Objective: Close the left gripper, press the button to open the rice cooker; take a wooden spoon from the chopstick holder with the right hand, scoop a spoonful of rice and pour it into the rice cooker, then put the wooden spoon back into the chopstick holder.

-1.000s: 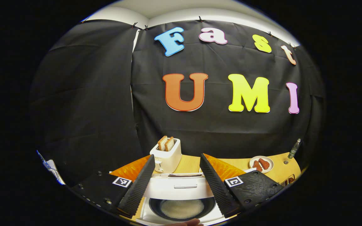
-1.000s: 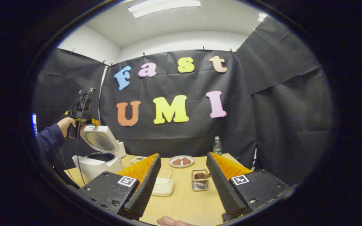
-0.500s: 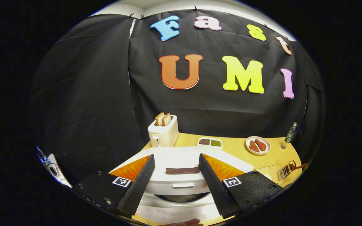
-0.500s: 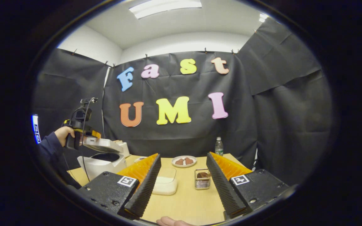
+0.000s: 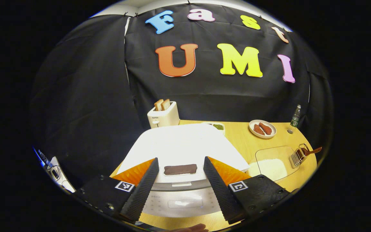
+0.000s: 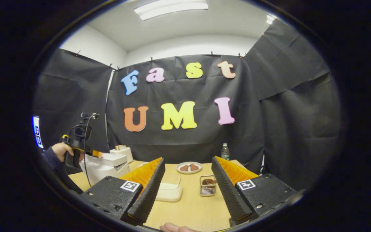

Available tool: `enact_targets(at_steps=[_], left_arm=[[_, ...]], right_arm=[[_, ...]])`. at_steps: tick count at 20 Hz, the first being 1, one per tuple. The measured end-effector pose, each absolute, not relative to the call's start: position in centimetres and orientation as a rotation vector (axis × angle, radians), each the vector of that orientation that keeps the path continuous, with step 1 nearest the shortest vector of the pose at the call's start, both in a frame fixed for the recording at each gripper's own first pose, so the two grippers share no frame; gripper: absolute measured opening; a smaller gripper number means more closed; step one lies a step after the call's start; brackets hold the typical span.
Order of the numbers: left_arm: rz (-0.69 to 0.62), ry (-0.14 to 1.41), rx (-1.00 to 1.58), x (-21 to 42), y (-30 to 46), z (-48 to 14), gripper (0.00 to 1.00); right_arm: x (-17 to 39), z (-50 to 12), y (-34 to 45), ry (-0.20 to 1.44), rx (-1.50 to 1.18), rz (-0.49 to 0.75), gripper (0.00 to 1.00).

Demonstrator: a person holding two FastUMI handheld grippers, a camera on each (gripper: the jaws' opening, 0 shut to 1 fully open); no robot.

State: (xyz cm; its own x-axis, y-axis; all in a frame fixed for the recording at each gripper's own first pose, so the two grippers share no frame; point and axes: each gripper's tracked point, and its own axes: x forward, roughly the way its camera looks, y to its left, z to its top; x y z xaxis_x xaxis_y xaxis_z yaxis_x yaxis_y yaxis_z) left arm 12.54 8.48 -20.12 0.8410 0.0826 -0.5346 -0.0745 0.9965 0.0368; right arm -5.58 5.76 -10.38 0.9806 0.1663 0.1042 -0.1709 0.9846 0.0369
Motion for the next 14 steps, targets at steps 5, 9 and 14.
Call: enact_targets(at_steps=[5, 9, 14], left_arm=[[0.080, 0.557, -0.027, 11.8, 8.2, -21.6, 0.92], [0.081, 0.541, -0.023, 11.8, 8.1, -22.3, 0.93], [0.079, 0.455, -0.027, 12.1, 8.3, -22.3, 0.93]], right_arm=[[-5.5, -10.4, 6.1, -0.104, 0.049, 0.177, 0.94], [-5.5, -11.2, 6.7, -0.088, 0.036, 0.196, 0.94], [-5.6, -11.3, 7.3, -0.087, 0.037, 0.222, 0.94]])
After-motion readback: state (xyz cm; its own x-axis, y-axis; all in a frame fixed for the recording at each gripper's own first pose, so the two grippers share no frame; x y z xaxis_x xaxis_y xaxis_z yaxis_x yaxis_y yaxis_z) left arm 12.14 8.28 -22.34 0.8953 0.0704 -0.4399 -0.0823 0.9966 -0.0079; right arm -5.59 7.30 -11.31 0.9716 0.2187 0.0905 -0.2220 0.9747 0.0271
